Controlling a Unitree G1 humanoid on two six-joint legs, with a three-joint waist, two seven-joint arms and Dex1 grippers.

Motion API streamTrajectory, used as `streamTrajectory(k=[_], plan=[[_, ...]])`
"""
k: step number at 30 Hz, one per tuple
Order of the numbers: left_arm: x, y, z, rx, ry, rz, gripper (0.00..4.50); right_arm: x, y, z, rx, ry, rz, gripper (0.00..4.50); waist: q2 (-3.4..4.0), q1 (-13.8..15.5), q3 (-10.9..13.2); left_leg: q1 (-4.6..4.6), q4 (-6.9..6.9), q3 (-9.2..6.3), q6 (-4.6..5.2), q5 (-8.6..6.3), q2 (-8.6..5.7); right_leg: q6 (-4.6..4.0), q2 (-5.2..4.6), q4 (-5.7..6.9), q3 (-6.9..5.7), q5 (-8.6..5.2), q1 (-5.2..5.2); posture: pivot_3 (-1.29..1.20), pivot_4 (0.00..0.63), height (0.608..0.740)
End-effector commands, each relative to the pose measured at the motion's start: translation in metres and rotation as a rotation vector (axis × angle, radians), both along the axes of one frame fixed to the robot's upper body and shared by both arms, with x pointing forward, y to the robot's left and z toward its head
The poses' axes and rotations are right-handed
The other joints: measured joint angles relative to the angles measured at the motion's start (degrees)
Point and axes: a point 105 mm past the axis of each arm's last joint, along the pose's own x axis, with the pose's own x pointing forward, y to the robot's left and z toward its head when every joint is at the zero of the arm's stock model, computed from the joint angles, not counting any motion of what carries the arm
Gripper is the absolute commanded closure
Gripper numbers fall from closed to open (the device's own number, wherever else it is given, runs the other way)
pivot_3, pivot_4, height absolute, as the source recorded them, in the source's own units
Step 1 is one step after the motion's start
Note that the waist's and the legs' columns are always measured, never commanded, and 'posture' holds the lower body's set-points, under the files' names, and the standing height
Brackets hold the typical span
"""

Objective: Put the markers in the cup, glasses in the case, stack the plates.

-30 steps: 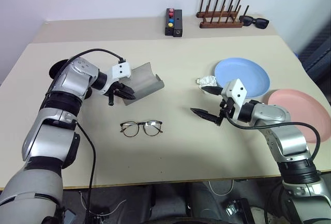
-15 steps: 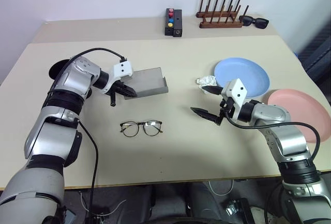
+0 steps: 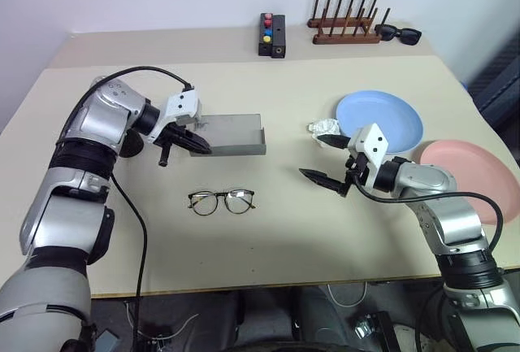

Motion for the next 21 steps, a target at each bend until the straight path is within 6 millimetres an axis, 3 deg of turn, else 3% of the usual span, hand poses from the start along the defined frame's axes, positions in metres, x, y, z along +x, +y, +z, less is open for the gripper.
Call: streamTrajectory(k=[1, 11, 16, 21], plan=[[-0.013, 0.002, 0.001, 0.006, 0.003, -0.041, 4.46, 0.001, -0.004, 0.009, 0.005, -0.048, -0.005, 0.0, 0.01, -0.1, 0.0, 0.0, -0.01, 0.0, 0.0, 0.0, 0.01, 0.0, 0.01, 0.0, 0.01, 0.0, -0.02, 0.0, 0.15, 0.74], [-0.038, 0.005, -0.034, 0.013, 0.08, -0.038, 4.46, 0.001, -0.004, 0.006, 0.006, -0.046, 0.0, 0.0, 0.01, 0.4, 0.0, -0.01, 0.04, 0.0, 0.0, 0.0, -0.01, 0.0, 0.0, 0.01, 0.03, 0.0, 0.0, 0.0, 0.15, 0.74], [-0.038, 0.005, -0.039, -0.004, 0.071, -0.001, 4.46, 0.0, -0.005, 0.007, 0.004, -0.046, 0.004, 0.0, 0.01, 0.3, 0.0, 0.0, 0.04, 0.0, 0.0, 0.0, -0.01, 0.0, 0.0, 0.02, 0.03, 0.0, 0.0, 0.0, 0.15, 0.74], [-0.024, 0.013, -0.034, -0.011, 0.028, 0.069, 4.46, -0.001, -0.004, 0.008, 0.002, -0.045, 0.008, 0.0, 0.02, 0.4, 0.0, 0.0, 0.06, 0.0, 0.0, 0.0, -0.01, 0.0, 0.0, 0.04, 0.02, 0.0, 0.01, 0.0, 0.15, 0.74]])
